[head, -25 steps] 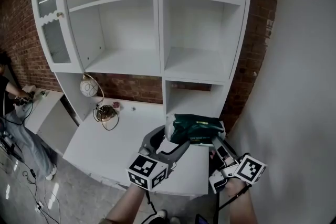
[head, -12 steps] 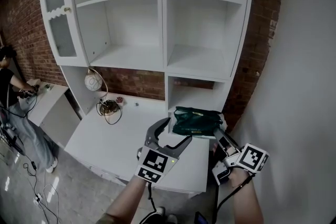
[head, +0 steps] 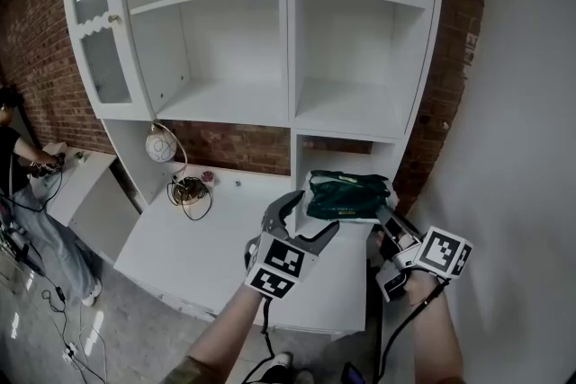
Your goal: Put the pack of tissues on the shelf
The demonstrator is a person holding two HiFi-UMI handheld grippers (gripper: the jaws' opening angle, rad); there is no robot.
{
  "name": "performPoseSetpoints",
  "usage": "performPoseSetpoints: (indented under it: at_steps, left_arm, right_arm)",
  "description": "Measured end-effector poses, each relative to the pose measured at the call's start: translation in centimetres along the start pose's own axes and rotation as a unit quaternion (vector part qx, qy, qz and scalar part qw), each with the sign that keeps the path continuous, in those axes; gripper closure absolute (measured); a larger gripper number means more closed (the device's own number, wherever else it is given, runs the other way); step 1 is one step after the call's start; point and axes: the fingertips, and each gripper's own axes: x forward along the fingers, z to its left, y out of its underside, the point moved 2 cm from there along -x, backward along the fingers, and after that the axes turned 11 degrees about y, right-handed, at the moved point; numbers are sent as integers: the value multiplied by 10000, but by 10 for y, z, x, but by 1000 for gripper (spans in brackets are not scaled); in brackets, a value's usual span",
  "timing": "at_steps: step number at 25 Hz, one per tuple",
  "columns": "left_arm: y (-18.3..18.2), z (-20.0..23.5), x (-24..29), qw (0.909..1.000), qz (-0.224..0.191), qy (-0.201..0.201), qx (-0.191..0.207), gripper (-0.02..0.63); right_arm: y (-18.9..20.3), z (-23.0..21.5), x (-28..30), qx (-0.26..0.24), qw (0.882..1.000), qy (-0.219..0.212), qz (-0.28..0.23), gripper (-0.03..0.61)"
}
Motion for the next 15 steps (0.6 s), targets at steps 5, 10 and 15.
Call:
performPoseSetpoints:
  at_steps: [5, 10, 15]
  left_arm:
    - [8, 21, 20, 9997, 64, 249, -51, 236]
    - [-2, 44, 35, 9988, -27, 488, 47, 238]
    - [-14, 62, 52, 9977, -119, 661, 86, 244]
  right_arm:
    - [-11, 5, 15, -254, 9989, 287, -287, 509]
    - [-28, 11, 28, -415, 9962, 443, -625, 509]
    - [-44, 14, 38, -467, 9931, 583, -908, 509]
